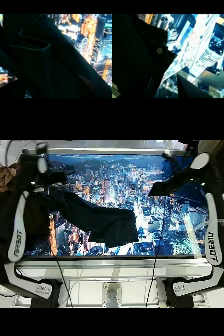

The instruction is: Fold the clothes and pants, and hang the long-sleeved shirts on hangers.

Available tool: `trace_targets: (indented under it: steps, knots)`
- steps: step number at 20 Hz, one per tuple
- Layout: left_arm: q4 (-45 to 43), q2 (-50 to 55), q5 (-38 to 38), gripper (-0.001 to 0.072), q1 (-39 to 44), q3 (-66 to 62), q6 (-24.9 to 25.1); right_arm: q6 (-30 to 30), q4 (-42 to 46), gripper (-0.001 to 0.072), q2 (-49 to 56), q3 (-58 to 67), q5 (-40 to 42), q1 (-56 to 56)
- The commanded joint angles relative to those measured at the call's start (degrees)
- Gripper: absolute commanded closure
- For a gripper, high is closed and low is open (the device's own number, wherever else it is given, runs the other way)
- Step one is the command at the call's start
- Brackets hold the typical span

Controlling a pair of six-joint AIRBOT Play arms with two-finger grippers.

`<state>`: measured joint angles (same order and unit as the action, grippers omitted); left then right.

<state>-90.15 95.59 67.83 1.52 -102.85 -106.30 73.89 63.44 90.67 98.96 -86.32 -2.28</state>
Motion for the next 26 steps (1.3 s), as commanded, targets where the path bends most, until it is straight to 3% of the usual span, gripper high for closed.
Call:
trace_targets:
  steps: [1, 8, 9, 10, 12, 15, 17, 18, 19, 20, 23, 26]
  knots:
    - [22.62, 5.49, -3.50, 0.0014, -10.23, -0.13, 4.76, -1.64, 2.84, 0.0344, 1.99, -2.38, 5.07, -4.17]
    - [19.41, 12.79, -6.82, 0.0018, -6.95, -0.17, 7.78, -1.60, 6.05, 0.0344, 4.81, -2.45, 4.85, -4.13]
    - [17.84, 13.35, -6.27, 0.0053, -6.32, -0.17, 7.78, -1.60, 6.05, 0.0344, 4.81, -2.45, 4.79, -4.13]
    - [15.87, 13.60, -5.62, 0.0188, -5.70, -0.17, 7.78, -1.60, 6.05, 0.0344, 4.81, -2.45, 4.50, -4.13]
    - [13.22, 13.40, -5.01, 0.0687, -5.05, -0.17, 10.12, -1.62, 6.05, 0.0344, 4.81, -2.45, 3.04, -4.13]
    - [12.98, 11.32, -5.03, 0.0696, -5.09, -0.20, 12.92, -3.32, 6.05, 0.0343, 4.81, -2.45, -0.50, -4.13]
    - [9.31, 8.55, -5.01, 0.0696, -5.31, -0.20, 12.90, -3.58, 5.53, 0.0343, 4.85, -2.45, -0.74, -4.13]
    - [6.01, 6.71, -5.03, 0.0696, -5.29, -0.20, 12.90, -4.11, 4.44, 0.0309, 4.85, -2.56, -0.81, -4.22]
    - [2.86, 4.83, -4.85, 0.0696, -5.31, -0.20, 12.90, -4.20, 2.21, 0.0148, 4.92, -2.78, -1.11, -4.24]
    - [-0.46, 2.78, -4.28, 0.0696, -5.31, -0.20, 12.90, -4.22, -0.74, 0.0061, 5.07, -3.06, -1.55, -4.24]
    - [-6.71, -2.14, -1.33, 0.0696, -5.31, -0.20, 12.90, -6.25, -8.09, 0.0061, 5.53, -4.72, -1.77, -5.07]
    - [-5.33, -3.28, -0.02, 0.0690, -5.29, -0.17, 12.94, -7.63, -8.13, 0.0062, 5.75, -6.86, -1.05, -7.13]
